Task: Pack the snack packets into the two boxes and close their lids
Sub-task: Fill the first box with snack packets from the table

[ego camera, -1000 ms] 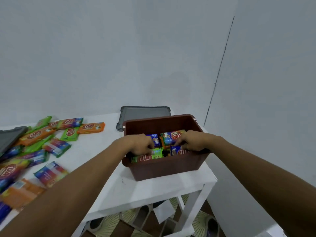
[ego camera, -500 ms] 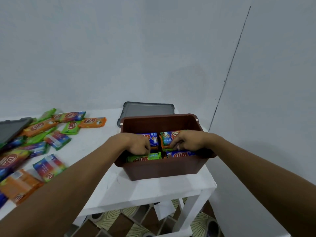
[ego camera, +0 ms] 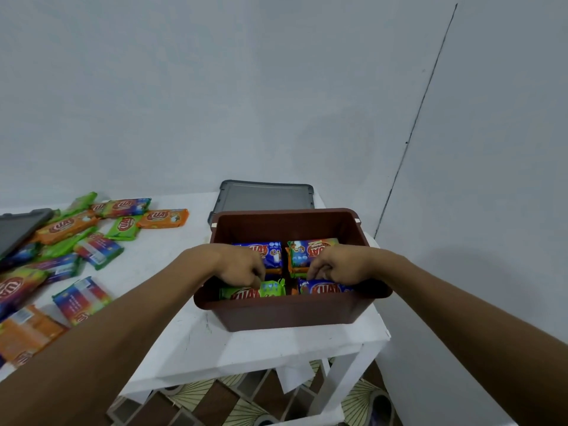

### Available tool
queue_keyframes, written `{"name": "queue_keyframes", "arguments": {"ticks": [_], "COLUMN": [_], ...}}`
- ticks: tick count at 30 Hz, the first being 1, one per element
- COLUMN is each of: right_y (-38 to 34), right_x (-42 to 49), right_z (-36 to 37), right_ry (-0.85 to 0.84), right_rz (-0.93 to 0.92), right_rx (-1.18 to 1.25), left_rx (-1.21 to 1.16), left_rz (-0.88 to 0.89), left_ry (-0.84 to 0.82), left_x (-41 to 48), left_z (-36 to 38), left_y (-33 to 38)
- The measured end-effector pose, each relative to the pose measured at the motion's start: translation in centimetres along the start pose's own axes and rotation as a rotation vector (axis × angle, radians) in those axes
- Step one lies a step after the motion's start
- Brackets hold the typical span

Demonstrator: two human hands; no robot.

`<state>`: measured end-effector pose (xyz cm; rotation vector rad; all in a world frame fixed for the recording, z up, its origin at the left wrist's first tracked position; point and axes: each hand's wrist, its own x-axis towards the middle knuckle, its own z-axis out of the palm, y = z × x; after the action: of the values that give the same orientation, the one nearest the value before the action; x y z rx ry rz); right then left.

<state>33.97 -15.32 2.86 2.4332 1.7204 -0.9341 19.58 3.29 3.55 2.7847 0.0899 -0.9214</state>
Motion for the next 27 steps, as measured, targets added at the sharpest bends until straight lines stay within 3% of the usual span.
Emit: {"name": "queue_keyframes", "arguments": {"ticks": [3,7,11,16,19,22,25,27], "right_y": [0.0,0.2,0.1,0.3,-0.3,-2.4,-5.7,-7.8], "right_x": [0.1,0.9,2.2,2.9,2.9,3.6,5.1,6.7], "right_z": [0.3,-0.3,-0.4,-1.1,-2.0,-2.8,-3.5,-3.9], "right_ry": [0.087,0.283,0.327,0.352,0.386,0.548,0.642,0.689], "right_rz": [-0.010,0.012,0.090,0.155,0.120,0.049,-0.043,-0.111], "right_rx": [0.040,0.046,-0.157,-0.177,-0.169,-0.138,-0.147,-0.180], "left_rx": [0.017,0.112,0.328,0.434,0.378,0.299,0.323,0.286], "left_rz": [0.040,0.089,-0.031,-0.090,-0.024,0.024,-0.127,-0.243], "left_ry": [0.077,0.494,0.475,0.505,0.638,0.938,1.084,1.030], "left_x": [0.1,0.8,1.3,1.9,0.5,-1.1,-3.1,-4.8], "left_z": [0.4,0.4,-0.1,0.1,-0.1,0.3,0.9,1.9], "left_y": [-0.6,-1.6,-1.8,-2.0,-3.1,-5.6,-9.8,-12.9]}}
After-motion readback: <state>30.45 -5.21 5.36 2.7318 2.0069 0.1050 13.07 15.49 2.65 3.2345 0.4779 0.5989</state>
